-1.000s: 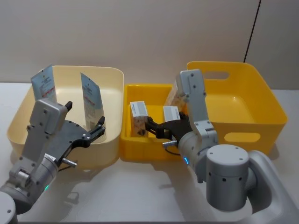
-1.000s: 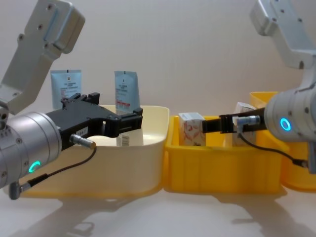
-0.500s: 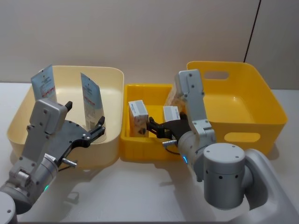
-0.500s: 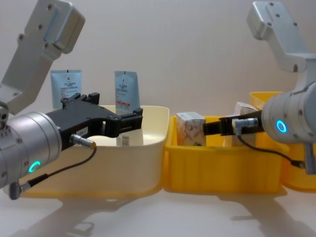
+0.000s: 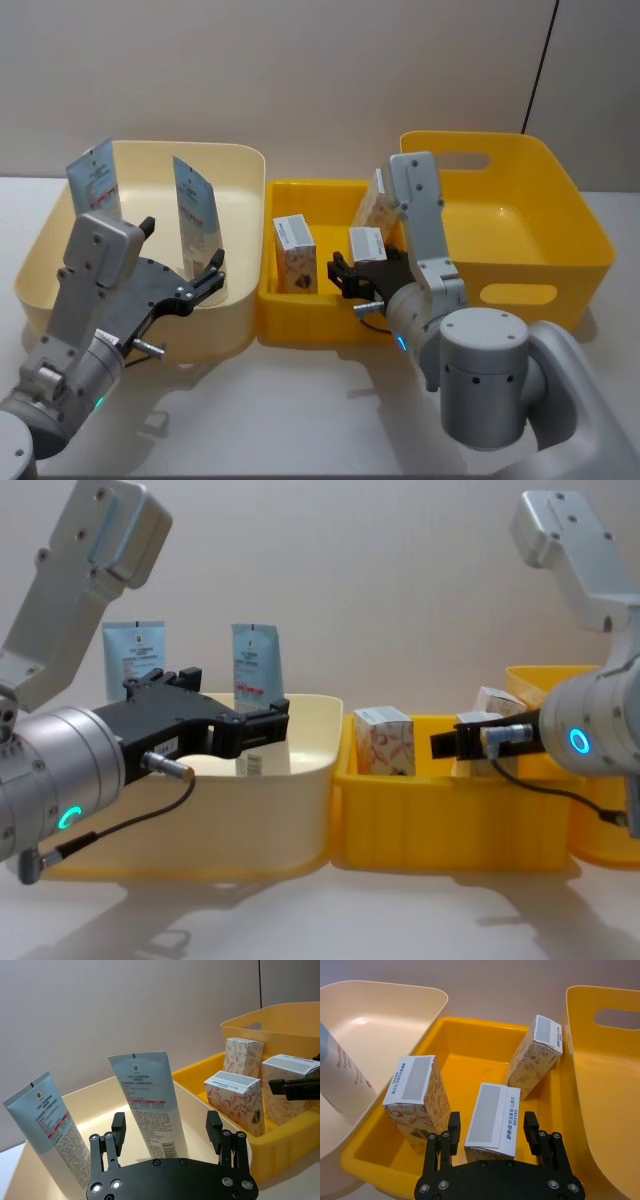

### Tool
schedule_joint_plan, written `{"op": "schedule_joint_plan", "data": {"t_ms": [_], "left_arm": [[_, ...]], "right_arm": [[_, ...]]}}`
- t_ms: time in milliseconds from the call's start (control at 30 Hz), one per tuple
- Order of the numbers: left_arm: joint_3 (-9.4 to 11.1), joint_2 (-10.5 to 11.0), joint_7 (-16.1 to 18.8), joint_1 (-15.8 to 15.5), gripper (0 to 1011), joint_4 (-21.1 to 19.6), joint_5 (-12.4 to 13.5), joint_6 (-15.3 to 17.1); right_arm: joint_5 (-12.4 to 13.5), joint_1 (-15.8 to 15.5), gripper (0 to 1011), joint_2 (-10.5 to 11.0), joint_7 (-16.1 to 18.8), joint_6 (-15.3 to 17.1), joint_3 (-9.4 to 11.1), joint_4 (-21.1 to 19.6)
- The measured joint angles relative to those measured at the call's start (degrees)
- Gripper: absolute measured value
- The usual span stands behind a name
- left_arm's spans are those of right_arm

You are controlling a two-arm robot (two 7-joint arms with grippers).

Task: Bimanual collaborative sorting of washing and personal care products

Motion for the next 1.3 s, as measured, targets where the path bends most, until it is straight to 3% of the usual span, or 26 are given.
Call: {"op": "schedule_joint_plan", "data": {"t_ms": [333,467,867,1300], "left_arm": [[0.0,0.0,0.0,0.0,1000,0.0,0.0,0.0],[0.0,0.0,0.0,0.0,1000,0.0,0.0,0.0],[0.0,0.0,0.0,0.0,1000,0.0,0.0,0.0],[0.0,0.0,0.0,0.0,1000,0.0,0.0,0.0]], "right_arm": [[-0.1,-0.1,475,0.0,-0.1,0.1,0.2,0.1],[-0.1,-0.1,411,-0.1,-0.1,0.1,0.3,0.1],[-0.2,-0.3,408,-0.1,-0.1,-0.4,0.5,0.0],[0.2,-0.9,408,-0.3,1.0,-6.0,1.8,-2.7]]}}
